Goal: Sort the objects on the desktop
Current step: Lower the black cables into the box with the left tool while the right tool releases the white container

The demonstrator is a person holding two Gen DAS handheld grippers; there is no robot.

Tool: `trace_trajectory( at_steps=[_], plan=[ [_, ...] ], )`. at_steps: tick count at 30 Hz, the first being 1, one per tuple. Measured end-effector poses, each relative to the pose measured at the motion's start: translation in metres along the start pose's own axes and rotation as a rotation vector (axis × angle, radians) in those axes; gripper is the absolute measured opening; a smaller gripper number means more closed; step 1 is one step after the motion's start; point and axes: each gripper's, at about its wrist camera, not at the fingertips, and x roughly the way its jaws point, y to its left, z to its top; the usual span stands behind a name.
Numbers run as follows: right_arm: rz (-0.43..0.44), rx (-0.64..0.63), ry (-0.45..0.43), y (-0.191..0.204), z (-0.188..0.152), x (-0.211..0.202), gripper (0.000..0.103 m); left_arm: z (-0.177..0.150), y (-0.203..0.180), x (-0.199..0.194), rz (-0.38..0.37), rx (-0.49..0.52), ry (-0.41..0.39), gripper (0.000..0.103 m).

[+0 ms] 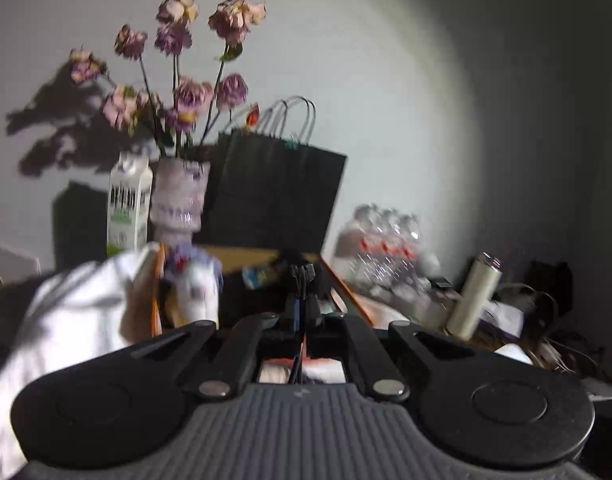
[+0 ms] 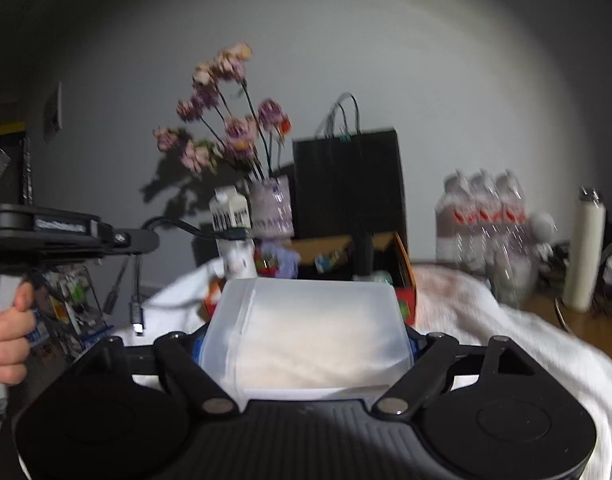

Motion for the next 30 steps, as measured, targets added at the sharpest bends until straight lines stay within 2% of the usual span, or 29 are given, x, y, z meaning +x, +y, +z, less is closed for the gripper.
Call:
trace_trajectory(
  at_steps=[2, 5, 8, 11, 17, 19, 22, 25, 26, 27, 30],
  plan=[
    [0.026, -0.013, -0.019, -0.006, 0.027, 0.021, 0.081, 0.021, -0.003, 0.028, 0.025, 0.013, -0.003, 0.003],
    [0.061, 0.028, 0.012, -0.019, 0.066, 0.074, 0.081, 0.046, 0.003, 0.082, 0.081, -0.033, 0.024, 0.003],
    [0.075, 0.059, 0.062, -0.028, 0.094, 0.136, 0.081, 0.057, 0.018, 0.138, 0.154, -0.077, 0.067, 0.003],
    [0.045, 0.062, 0.111, -0.033, 0.11, 0.2, 0.081, 0.06, 0.035, 0.198, 0.227, -0.107, 0.134, 0.003],
    [0.012, 0.071, 0.251, -0.032, 0.104, 0.321, 0.081, 0.055, 0.077, 0.294, 0.285, -0.187, 0.301, 0.003],
    [-0.002, 0.073, 0.305, -0.031, 0.092, 0.354, 0.081, 0.05, 0.089, 0.315, 0.317, -0.203, 0.344, 0.003],
    [-0.021, 0.043, 0.379, -0.026, 0.075, 0.394, 0.081, 0.045, 0.095, 0.333, 0.312, -0.181, 0.388, 0.004],
    [-0.12, -0.068, 0.387, -0.012, 0.067, 0.415, 0.081, 0.042, 0.095, 0.334, 0.296, -0.179, 0.394, 0.012],
    [-0.131, -0.083, 0.385, -0.01, 0.065, 0.419, 0.082, 0.042, 0.095, 0.333, 0.287, -0.177, 0.393, 0.024],
    [-0.14, -0.09, 0.38, -0.008, 0.063, 0.42, 0.083, 0.042, 0.096, 0.331, 0.282, -0.184, 0.388, 0.041],
    [-0.16, -0.117, 0.359, -0.006, 0.059, 0.422, 0.09, 0.047, 0.098, 0.32, 0.296, -0.182, 0.359, 0.051]
  ],
)
